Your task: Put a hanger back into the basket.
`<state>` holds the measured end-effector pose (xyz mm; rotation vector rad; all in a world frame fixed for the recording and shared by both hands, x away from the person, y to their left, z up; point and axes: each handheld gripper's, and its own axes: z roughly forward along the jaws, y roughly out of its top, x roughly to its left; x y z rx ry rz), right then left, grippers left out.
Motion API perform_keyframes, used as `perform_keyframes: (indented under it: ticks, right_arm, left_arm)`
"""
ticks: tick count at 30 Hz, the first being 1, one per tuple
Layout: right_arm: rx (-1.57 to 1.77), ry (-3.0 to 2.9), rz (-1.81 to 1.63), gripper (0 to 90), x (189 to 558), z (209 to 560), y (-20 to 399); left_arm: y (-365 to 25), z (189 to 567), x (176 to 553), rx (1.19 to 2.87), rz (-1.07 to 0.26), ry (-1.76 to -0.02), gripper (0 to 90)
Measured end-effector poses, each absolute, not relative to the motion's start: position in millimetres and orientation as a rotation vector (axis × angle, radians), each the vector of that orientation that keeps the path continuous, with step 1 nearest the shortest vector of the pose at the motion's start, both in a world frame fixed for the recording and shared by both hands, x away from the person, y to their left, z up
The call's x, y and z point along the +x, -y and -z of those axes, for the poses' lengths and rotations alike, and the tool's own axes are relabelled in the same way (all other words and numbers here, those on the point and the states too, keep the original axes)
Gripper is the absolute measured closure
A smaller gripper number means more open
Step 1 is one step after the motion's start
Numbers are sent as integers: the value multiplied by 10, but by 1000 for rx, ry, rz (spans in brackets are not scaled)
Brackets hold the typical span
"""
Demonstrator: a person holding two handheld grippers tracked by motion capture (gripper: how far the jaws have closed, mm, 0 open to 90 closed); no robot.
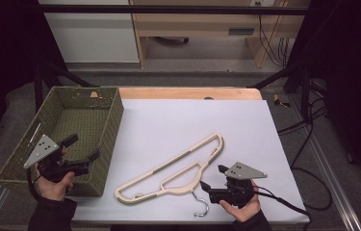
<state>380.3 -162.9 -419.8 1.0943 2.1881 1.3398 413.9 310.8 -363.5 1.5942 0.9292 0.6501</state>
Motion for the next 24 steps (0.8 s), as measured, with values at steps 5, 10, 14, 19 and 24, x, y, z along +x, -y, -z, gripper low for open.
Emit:
perform_keyframes:
  ticks: [5,10,14,19,24]
  right_arm:
    - [1105,-2210,-1333,246,3787,4281,1565]
    - [1128,-2268,-1297,346,3772,4448,1450]
    - [1136,-2298,-1281,395,3765,4528,1400]
    - [1189,-2328,-1216,511,3765,4664,1324]
    - [1203,-2341,-1193,590,3766,4720,1299]
  left_arm:
    - [-3087,3641,4141,1601,-652,-928,31]
    - [-3058,3647,4141,1608,-654,-924,32]
    - [-3039,3648,4138,1615,-655,-919,32]
    - [-2993,3654,4138,1624,-655,-912,34]
    - [-2952,3658,4138,1635,-650,-907,36]
